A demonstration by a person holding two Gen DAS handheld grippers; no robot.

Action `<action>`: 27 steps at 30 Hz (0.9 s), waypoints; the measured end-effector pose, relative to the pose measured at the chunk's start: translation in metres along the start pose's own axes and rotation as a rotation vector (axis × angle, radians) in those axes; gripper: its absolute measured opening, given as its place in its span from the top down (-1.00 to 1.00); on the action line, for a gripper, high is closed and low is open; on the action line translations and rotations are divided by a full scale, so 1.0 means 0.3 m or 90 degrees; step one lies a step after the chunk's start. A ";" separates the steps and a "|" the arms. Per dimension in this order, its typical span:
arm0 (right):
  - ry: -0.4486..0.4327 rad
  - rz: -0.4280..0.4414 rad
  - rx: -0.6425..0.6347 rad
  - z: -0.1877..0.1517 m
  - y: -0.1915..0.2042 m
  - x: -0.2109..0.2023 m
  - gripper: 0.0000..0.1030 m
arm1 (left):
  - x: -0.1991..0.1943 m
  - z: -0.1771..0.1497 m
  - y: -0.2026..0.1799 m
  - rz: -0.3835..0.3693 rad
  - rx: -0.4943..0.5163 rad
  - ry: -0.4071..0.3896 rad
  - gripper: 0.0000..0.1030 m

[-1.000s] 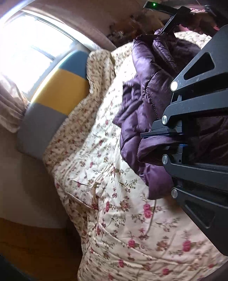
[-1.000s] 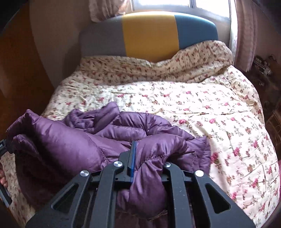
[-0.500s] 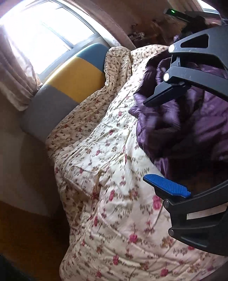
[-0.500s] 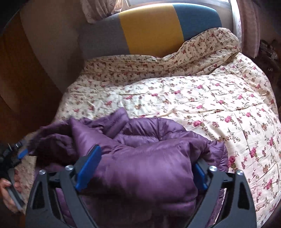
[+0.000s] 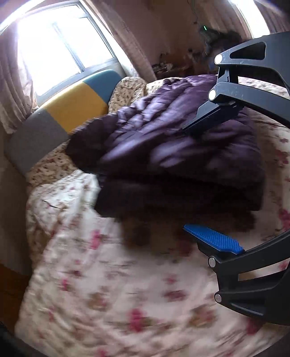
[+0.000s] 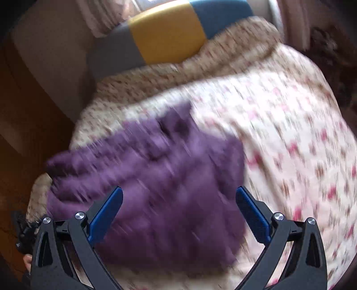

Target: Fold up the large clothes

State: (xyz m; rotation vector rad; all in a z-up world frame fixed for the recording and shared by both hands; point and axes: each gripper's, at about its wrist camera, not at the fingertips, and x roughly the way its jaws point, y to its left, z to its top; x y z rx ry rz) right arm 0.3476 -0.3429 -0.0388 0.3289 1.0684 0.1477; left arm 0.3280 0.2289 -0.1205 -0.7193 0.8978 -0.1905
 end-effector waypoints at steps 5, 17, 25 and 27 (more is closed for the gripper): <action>0.043 0.004 0.029 -0.109 -0.049 0.092 -0.70 | 0.024 -0.042 0.001 -0.038 -0.007 0.015 -0.38; 0.046 -0.019 -0.101 -0.203 0.058 -0.062 0.74 | -0.066 -0.087 -0.059 -0.046 0.070 0.038 0.67; 0.078 -0.014 -0.147 -0.480 0.009 -0.250 0.74 | -0.220 -0.286 -0.011 -0.054 0.092 0.065 0.67; 0.081 -0.015 -0.154 -0.550 -0.007 -0.295 0.74 | -0.269 -0.346 0.004 -0.055 0.096 0.068 0.67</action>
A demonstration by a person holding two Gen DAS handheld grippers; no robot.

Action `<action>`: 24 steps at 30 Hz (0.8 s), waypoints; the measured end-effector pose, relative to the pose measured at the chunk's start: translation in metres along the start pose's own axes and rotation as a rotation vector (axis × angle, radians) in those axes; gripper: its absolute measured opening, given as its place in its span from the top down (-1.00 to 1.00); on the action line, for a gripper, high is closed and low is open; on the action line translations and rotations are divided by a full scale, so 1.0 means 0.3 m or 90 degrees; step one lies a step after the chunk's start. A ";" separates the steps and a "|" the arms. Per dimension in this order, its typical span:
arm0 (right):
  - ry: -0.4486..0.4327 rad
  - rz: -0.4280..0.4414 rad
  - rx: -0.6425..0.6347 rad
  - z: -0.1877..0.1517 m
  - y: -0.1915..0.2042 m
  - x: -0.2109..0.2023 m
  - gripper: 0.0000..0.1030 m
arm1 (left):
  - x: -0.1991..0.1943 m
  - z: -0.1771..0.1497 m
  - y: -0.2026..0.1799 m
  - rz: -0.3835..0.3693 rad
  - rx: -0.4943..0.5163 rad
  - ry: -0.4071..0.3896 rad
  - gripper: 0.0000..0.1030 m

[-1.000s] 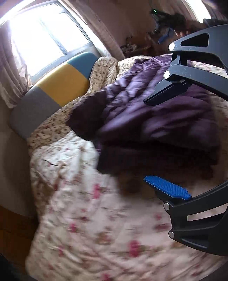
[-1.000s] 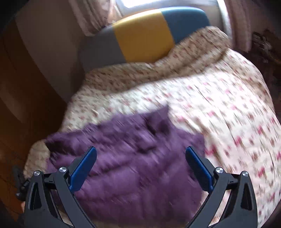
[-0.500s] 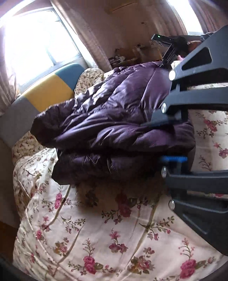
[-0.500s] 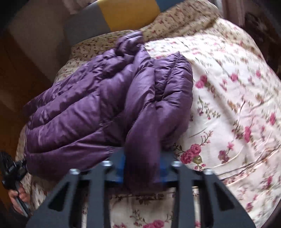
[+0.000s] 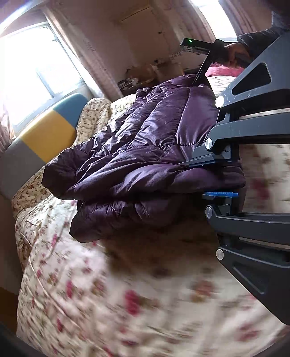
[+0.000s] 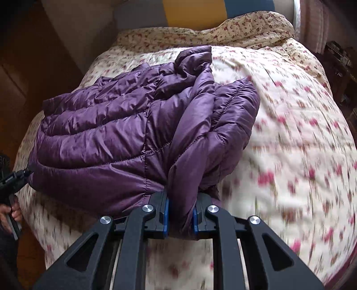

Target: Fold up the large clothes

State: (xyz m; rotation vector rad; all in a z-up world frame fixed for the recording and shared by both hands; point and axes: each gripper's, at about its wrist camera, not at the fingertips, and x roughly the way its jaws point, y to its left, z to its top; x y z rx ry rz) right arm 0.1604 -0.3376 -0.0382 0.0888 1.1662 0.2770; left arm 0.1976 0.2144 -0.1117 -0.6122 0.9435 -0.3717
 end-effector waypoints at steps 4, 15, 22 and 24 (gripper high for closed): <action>0.002 -0.016 -0.011 -0.145 0.016 -0.072 0.74 | -0.078 -0.124 -0.013 -0.001 0.009 0.002 0.67; 0.002 -0.062 -0.040 -0.354 0.097 -0.176 0.73 | -0.210 -0.341 -0.017 0.009 0.020 0.002 0.67; -0.015 -0.122 -0.068 -0.378 0.124 -0.192 0.42 | -0.250 -0.359 -0.024 0.033 0.015 -0.006 0.45; -0.018 -0.135 -0.078 -0.388 0.123 -0.201 0.20 | -0.272 -0.353 -0.031 0.046 0.021 -0.017 0.37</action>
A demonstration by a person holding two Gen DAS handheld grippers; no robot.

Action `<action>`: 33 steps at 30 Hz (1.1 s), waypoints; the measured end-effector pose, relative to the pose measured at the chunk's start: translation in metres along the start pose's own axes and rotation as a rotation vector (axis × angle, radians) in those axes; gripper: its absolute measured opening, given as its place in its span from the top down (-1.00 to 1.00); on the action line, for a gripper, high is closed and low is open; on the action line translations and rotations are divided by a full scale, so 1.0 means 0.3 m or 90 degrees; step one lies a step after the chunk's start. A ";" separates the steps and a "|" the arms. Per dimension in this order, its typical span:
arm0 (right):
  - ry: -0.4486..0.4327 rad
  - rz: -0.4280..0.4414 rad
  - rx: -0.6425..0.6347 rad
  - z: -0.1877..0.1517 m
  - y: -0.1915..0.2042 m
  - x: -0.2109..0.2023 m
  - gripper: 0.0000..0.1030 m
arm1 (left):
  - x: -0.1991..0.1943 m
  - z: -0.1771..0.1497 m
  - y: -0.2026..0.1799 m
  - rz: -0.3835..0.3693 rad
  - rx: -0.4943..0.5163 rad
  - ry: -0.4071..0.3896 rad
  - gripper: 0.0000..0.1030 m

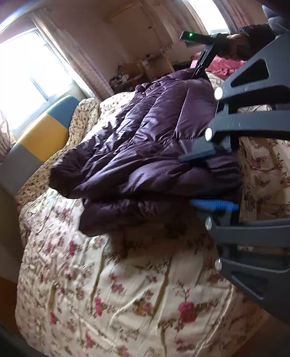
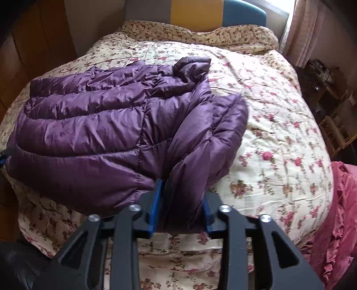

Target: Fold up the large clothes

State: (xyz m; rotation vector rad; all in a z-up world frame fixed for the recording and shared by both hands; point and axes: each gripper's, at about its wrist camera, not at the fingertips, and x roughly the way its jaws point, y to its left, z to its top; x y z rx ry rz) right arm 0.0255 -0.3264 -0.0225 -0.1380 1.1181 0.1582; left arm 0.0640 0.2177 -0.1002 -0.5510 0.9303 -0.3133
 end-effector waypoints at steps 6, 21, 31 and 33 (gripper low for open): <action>-0.022 -0.047 -0.049 -0.006 0.010 -0.068 -0.21 | -0.059 0.061 -0.015 0.019 0.003 -0.035 0.36; -0.055 -0.094 -0.058 0.291 0.057 0.065 -0.39 | 0.102 0.380 -0.065 0.045 -0.027 -0.062 -0.26; 0.003 -0.108 0.013 0.485 0.004 0.317 -0.20 | 0.265 0.497 -0.065 0.132 -0.034 -0.038 0.19; 0.017 -0.097 0.008 0.487 0.012 0.348 0.50 | 0.296 0.498 -0.063 0.146 -0.026 -0.025 0.48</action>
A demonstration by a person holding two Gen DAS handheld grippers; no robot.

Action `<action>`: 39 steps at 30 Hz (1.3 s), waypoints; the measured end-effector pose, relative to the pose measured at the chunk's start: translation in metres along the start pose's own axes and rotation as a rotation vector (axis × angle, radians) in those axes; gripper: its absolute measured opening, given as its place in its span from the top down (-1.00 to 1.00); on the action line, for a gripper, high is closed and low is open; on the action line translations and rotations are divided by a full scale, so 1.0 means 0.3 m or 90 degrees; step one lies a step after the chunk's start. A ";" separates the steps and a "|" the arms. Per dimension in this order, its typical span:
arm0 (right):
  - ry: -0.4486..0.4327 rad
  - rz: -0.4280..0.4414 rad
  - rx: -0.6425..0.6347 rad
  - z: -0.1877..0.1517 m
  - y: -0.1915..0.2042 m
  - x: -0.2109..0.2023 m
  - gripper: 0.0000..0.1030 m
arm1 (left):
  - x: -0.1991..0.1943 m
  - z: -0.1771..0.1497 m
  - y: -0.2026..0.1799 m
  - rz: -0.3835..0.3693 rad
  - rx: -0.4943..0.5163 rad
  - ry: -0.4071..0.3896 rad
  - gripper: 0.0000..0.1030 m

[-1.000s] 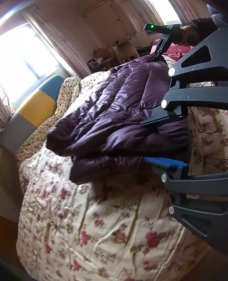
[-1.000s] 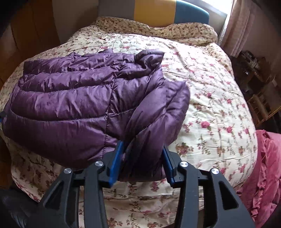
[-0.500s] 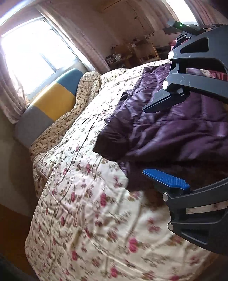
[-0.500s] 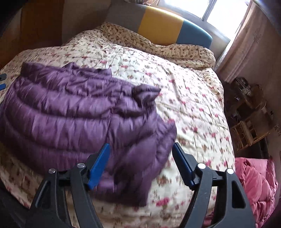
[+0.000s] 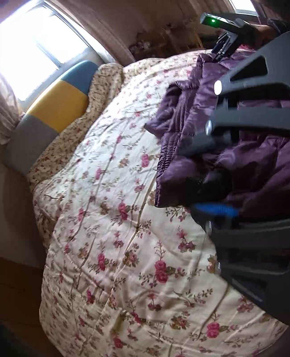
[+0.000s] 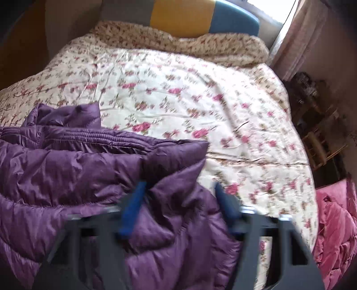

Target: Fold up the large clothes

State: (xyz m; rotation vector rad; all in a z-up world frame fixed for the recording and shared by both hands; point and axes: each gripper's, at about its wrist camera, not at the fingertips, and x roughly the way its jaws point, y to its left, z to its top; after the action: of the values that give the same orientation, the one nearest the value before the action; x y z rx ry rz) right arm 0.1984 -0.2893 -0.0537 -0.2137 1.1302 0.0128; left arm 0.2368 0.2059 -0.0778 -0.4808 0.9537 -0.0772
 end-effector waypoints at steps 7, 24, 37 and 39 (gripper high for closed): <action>-0.076 -0.069 -0.052 -0.008 0.072 -0.040 0.90 | 0.013 -0.005 -0.048 0.074 0.053 -0.036 0.72; -0.067 -0.167 -0.021 -0.015 0.127 0.171 0.78 | 0.222 -0.026 -0.077 0.208 0.162 -0.068 0.59; -0.069 -0.175 -0.019 -0.016 0.123 0.176 0.71 | 0.123 -0.006 -0.046 0.181 0.091 -0.102 -0.35; -0.075 -0.173 -0.006 -0.014 0.106 0.154 0.39 | 0.054 -0.015 -0.062 0.176 0.091 -0.132 -0.35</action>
State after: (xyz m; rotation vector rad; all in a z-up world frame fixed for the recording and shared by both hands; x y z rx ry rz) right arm 0.2106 -0.2635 -0.1021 -0.3690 0.9771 -0.2084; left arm 0.2454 0.1835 -0.0844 -0.2174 0.7963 0.1511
